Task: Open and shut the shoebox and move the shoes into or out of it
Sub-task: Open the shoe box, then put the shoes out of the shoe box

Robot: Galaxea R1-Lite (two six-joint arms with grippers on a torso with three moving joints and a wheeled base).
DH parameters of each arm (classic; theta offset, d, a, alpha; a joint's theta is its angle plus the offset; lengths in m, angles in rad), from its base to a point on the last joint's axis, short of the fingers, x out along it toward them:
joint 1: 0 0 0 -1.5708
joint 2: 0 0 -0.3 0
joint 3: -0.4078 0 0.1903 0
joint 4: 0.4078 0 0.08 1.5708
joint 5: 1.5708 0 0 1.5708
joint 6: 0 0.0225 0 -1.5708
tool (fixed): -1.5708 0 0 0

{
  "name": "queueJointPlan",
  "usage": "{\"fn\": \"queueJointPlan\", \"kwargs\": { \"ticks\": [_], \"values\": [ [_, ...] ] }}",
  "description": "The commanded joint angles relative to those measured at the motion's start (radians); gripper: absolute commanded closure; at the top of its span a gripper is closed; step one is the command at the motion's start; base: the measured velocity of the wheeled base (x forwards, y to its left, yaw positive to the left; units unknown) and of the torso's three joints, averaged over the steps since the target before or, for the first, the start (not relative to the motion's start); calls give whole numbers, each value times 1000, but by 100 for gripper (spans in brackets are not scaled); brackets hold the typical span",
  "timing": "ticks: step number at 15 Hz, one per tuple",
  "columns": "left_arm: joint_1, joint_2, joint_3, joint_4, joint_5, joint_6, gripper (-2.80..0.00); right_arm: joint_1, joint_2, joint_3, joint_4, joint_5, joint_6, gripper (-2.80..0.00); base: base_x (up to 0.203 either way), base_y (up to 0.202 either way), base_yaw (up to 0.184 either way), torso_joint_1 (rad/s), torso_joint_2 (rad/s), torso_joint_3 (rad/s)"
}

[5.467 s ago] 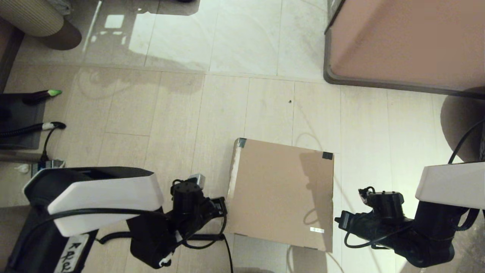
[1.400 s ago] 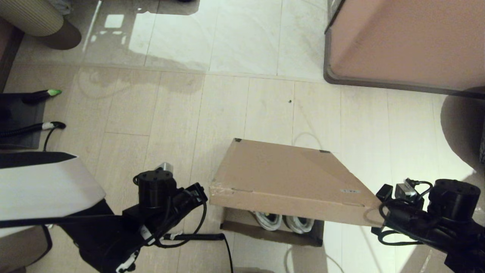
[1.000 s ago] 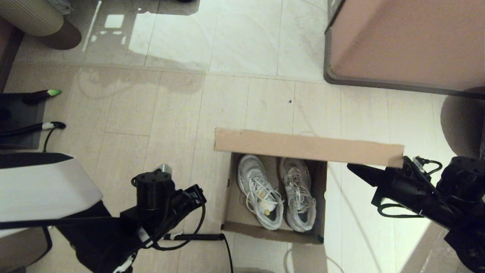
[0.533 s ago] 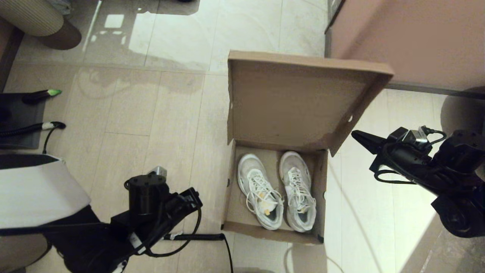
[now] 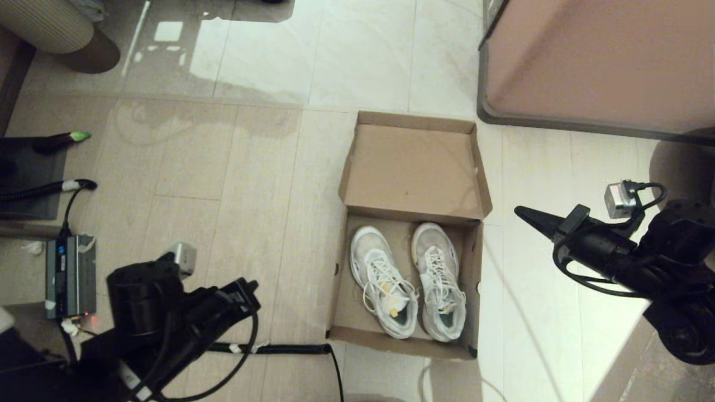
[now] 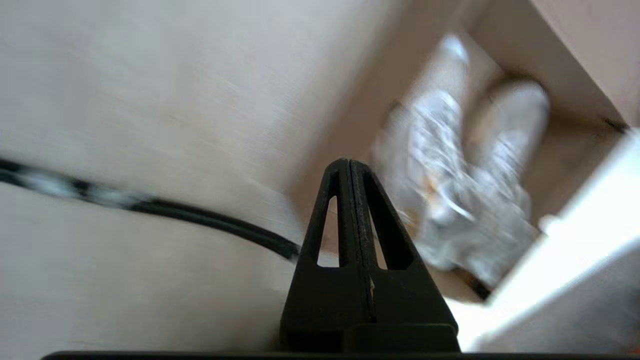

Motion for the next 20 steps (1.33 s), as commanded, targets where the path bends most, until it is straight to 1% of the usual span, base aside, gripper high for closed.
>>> {"fn": "queueJointPlan", "kwargs": {
  "ticks": [1,2,3,5,6,7,8,9,10,11,13,14,15,16,17,18,19,20],
  "values": [
    [100,-137,52,-9,-3,66,0,40,-104,64,174,-2,-320,0,0,0,0,0,0,0],
    [143,-195,75,-9,-12,107,0,61,-158,78,295,-26,-429,0,0,0,0,0,0,0],
    [176,-257,101,-10,-28,144,0,88,-210,85,402,-65,-507,0,0,0,0,0,0,0],
    [205,-397,170,-10,-73,221,0,139,-323,95,613,-137,-635,0,0,0,0,0,0,0],
    [212,-471,217,-6,-93,279,0,157,-376,100,750,-189,-706,0,0,0,0,0,0,0],
    [218,-530,249,11,-100,334,0,169,-406,106,847,-278,-772,0,0,0,0,0,0,0],
    [222,-588,266,78,-89,367,0,178,-421,113,907,-392,-819,0,0,0,0,0,0,0],
    [224,-656,273,184,-71,385,0,194,-429,135,941,-492,-853,0,0,0,0,0,0,0],
    [224,-731,277,277,-61,402,0,227,-432,168,952,-540,-871,0,0,0,0,0,0,0],
    [224,-826,279,386,-55,425,0,259,-433,189,956,-556,-878,0,0,0,0,0,0,0],
    [222,-1040,282,612,-52,466,0,283,-423,210,955,-556,-868,0,0,0,0,0,0,0],
    [221,-1170,278,751,-58,483,0,289,-400,208,949,-554,-857,0,0,0,0,0,0,0],
    [222,-1291,262,914,-76,497,0,302,-364,208,924,-553,-829,0,0,0,0,0,0,0],
    [223,-1377,245,1106,-96,512,0,322,-333,208,881,-553,-807,0,0,0,0,0,0,0],
    [225,-1437,233,1257,-114,532,0,335,-281,207,818,-553,-796,0,0,0,0,0,0,0],
    [226,-1464,222,1325,-140,565,0,353,-217,205,732,-556,-782,0,0,0,0,0,0,0],
    [233,-1466,214,1318,-169,602,0,369,-155,199,651,-561,-765,0,0,0,0,0,0,0],
    [275,-1467,212,1313,-175,611,0,392,-103,194,582,-570,-744,0,0,0,0,0,0,0]
  ]
}}
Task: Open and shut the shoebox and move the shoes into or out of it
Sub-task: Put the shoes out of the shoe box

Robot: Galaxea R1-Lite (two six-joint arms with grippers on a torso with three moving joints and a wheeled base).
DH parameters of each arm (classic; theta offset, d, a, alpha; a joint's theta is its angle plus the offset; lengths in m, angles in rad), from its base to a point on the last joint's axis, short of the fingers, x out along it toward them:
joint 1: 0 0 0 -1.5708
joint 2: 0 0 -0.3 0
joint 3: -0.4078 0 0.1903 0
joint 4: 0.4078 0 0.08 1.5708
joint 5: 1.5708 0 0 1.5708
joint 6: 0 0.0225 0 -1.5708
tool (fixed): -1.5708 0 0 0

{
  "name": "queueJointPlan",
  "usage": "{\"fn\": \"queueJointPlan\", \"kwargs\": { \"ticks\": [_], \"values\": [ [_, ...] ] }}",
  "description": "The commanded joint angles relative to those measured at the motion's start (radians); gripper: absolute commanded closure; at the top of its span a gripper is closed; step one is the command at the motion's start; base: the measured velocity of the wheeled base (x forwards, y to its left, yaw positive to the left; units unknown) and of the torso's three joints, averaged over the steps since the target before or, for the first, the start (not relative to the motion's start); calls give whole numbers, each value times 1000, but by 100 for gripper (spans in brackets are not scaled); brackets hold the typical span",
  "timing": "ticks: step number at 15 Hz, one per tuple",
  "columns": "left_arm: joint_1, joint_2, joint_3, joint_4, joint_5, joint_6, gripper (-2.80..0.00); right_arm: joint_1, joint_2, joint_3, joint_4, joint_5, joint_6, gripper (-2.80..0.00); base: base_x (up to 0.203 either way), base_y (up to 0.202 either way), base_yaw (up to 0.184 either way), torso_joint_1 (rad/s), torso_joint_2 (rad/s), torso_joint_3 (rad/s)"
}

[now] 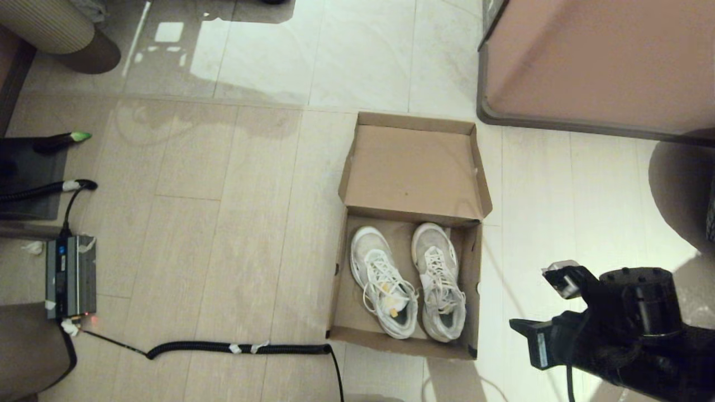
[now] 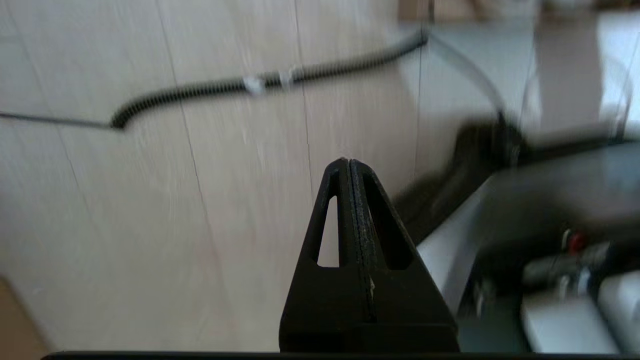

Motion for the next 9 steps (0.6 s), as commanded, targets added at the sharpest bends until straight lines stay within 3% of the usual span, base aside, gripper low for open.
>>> {"fn": "queueJointPlan", "kwargs": {
  "ticks": [1,3,6,9],
  "values": [
    [105,-63,-7,21,-7,16,0,58,160,-9,-135,-11,41,0,0,0,0,0,0,0],
    [197,-71,1,16,-34,56,0,101,199,-6,-147,-15,67,0,0,0,0,0,0,0],
    [196,-74,62,-148,-51,49,0,159,240,-14,-150,-46,106,0,0,0,0,0,0,0],
    [121,-164,66,-130,-61,20,0,180,206,-3,-146,-96,103,0,0,0,0,0,0,0]
  ]
}}
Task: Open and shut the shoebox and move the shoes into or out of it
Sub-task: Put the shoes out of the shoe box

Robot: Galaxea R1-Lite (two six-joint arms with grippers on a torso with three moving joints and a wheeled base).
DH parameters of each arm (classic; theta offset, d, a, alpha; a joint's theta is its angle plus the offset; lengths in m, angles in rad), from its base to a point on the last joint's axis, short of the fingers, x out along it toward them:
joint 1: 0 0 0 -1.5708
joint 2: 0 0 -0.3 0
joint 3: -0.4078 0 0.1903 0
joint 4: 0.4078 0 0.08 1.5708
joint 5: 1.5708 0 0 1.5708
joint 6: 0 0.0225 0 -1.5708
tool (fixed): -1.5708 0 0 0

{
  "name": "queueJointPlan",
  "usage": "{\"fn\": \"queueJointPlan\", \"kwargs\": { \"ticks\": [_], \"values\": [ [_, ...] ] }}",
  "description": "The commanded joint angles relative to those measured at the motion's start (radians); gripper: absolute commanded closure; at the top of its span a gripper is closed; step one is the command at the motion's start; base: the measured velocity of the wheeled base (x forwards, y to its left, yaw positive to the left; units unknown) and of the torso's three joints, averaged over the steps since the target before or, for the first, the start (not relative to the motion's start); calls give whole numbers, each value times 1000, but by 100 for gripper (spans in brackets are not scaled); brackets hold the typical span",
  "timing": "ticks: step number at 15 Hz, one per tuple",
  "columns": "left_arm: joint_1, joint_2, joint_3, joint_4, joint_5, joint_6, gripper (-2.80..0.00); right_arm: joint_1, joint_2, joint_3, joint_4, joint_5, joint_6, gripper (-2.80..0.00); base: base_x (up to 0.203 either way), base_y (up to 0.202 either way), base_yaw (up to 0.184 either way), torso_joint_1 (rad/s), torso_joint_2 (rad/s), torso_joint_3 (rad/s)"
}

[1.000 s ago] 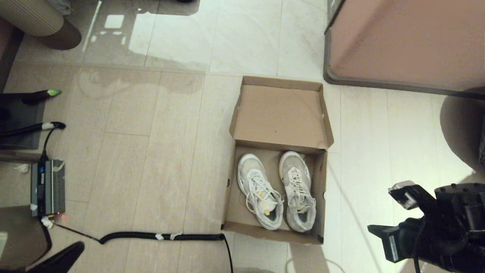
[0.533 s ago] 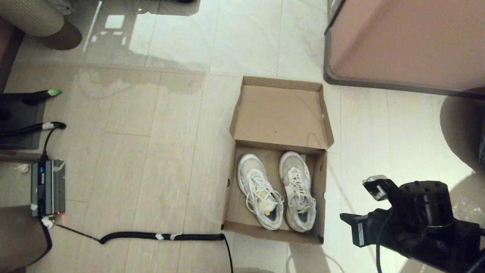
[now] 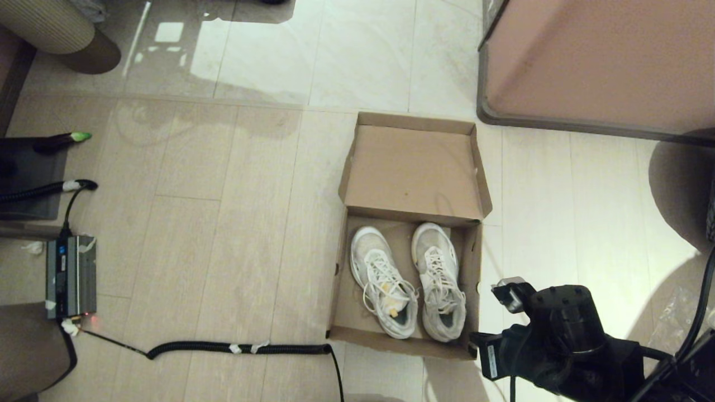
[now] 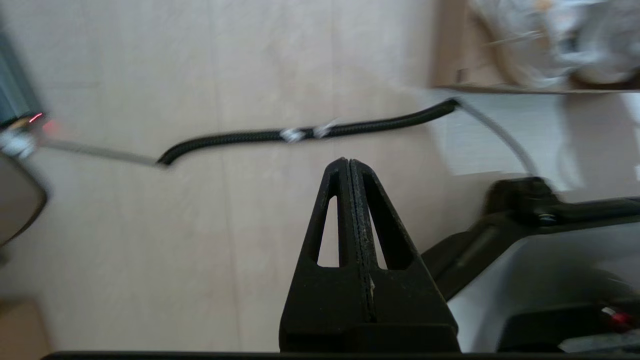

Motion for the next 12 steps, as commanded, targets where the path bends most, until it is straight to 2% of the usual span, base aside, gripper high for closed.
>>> {"fn": "queueJointPlan", "kwargs": {
  "ticks": [1,4,6,8,9,10,12],
  "values": [
    [-23,-62,4,7,-1,-6,0,24,-4,14,-2,-25,0,0,0,0,0,0,0,0],
    [-17,-217,4,8,3,-5,0,42,-18,29,-3,-42,0,0,0,0,0,0,0,0],
    [-15,-224,4,9,37,-22,0,65,-16,33,-3,-46,2,0,0,0,0,0,0,0],
    [-15,-224,4,6,39,-40,0,71,4,27,-3,-58,2,0,0,0,0,0,0,0],
    [-15,-224,4,6,40,-50,0,71,27,17,-5,-80,8,0,0,0,0,0,0,0],
    [-15,-224,4,6,39,-50,0,71,49,-8,-5,-146,34,0,0,0,0,0,0,0],
    [-15,-224,4,6,40,-52,0,71,87,-37,-3,-177,79,0,0,0,0,0,0,0]
  ]
}}
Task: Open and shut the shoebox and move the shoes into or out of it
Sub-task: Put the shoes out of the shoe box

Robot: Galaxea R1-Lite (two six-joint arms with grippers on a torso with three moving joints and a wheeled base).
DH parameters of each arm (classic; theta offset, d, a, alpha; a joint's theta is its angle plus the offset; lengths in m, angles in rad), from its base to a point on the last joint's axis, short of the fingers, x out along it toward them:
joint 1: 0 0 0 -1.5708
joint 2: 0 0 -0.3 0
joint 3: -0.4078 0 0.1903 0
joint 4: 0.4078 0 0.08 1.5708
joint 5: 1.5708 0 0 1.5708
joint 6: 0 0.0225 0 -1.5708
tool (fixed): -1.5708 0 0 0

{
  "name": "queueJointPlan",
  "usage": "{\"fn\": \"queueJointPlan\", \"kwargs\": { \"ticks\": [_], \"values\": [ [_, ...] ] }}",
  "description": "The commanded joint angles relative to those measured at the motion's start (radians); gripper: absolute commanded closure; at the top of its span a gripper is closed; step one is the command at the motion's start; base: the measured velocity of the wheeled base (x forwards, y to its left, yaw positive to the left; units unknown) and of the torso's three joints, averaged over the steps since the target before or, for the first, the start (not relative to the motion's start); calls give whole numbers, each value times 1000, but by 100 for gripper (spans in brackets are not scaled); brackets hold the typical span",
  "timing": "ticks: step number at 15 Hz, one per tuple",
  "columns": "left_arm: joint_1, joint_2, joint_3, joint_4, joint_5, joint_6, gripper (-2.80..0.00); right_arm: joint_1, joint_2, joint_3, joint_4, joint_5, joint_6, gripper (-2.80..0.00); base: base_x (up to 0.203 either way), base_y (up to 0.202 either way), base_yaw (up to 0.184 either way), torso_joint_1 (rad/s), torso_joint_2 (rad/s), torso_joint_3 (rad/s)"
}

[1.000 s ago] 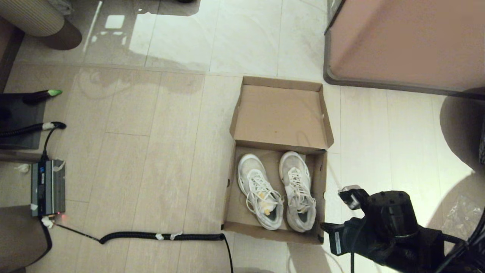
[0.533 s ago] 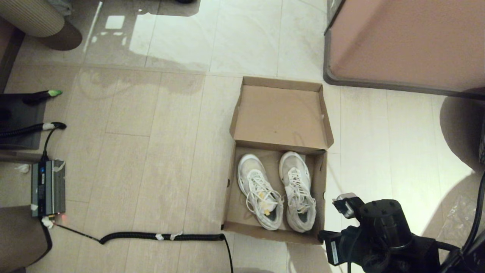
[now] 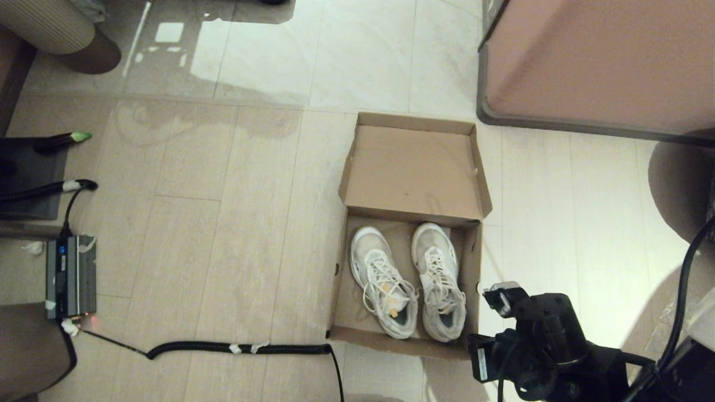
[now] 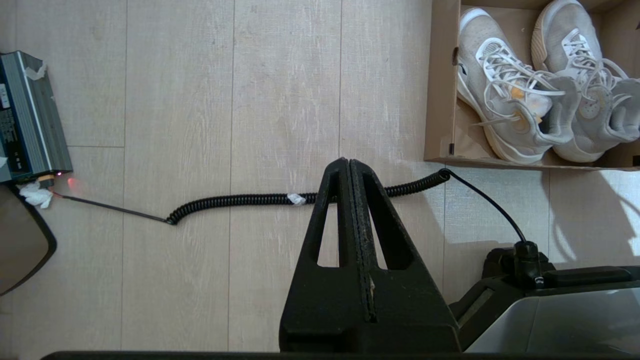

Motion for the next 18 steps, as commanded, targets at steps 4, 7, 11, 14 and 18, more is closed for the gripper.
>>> {"fn": "queueJointPlan", "kwargs": {
  "ticks": [4,7,11,14,18],
  "values": [
    [0,0,0,-1,-1,0,0,7,75,-38,-3,-10,14,0,0,0,0,0,0,0],
    [0,0,0,-1,0,0,0,48,95,-35,-3,-10,17,0,0,0,0,0,0,0],
    [0,0,0,-1,0,0,0,72,129,-59,-6,-21,22,0,0,0,0,0,0,0],
    [0,0,0,-1,0,0,0,73,128,-79,-5,-34,20,0,0,0,0,0,0,0],
    [0,0,0,-1,0,0,0,79,128,-67,-3,-34,13,0,0,0,0,0,0,0]
  ]
}}
